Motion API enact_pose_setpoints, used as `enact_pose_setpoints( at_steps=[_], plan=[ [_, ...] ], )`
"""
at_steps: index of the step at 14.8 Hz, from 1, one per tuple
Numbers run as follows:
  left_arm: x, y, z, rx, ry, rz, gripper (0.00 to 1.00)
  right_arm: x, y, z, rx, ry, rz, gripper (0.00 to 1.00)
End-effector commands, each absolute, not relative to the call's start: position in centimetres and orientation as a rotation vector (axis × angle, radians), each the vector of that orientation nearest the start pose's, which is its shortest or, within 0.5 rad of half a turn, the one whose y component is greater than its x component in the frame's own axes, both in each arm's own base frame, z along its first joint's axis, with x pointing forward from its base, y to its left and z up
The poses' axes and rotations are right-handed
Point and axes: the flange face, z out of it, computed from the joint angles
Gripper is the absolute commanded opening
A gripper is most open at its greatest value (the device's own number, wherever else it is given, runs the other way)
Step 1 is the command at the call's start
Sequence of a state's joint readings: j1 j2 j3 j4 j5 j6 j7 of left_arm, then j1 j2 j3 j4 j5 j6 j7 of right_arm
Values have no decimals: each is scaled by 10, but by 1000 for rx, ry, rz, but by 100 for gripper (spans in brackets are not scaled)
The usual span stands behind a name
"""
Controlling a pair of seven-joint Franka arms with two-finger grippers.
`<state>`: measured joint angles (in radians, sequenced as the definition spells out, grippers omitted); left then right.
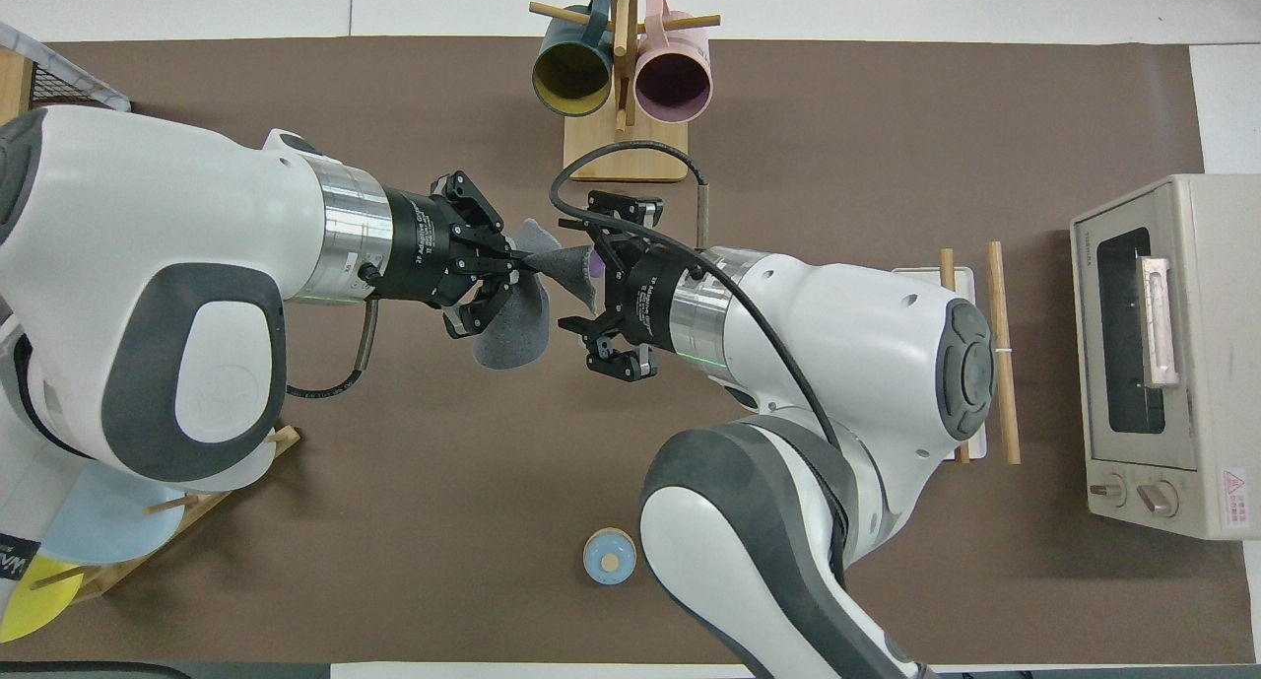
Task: Fold towel and hang on rack
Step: 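Bring the towel to the right gripper and grasp it there, then open the left gripper and carry the towel toward the wooden rack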
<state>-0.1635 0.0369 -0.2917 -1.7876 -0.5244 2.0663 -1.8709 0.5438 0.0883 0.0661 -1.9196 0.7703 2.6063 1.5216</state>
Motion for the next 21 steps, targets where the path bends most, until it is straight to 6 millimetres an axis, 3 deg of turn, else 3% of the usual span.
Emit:
enact_pose_setpoints(
  at_steps=[1,10,11,12,13,15,17,19,21],
  plan=[
    [519,-283,557,1819,1953,-501,0,519,341,507,-1770,1553,295,0],
    [520,-282,557,1807,1962,-497,0,519,340,506,-1772,1554,297,0],
    [520,-282,557,1817,1950,-493,5,519,340,506,-1772,1554,297,0],
    [520,-282,557,1821,1946,-490,88,519,340,505,-1772,1556,297,0],
    [519,-283,556,1829,1943,-490,100,518,340,505,-1777,1551,296,0],
    [520,-280,554,1842,1935,-485,100,515,341,503,-1843,1497,294,0],
    [520,-273,551,1887,1890,-465,100,513,334,498,-2035,1333,293,0],
    [520,-260,545,1954,1825,-430,100,516,311,497,-2250,1146,244,0],
    [524,-232,534,2034,1741,-380,100,519,280,496,-2468,928,189,0]
  ],
)
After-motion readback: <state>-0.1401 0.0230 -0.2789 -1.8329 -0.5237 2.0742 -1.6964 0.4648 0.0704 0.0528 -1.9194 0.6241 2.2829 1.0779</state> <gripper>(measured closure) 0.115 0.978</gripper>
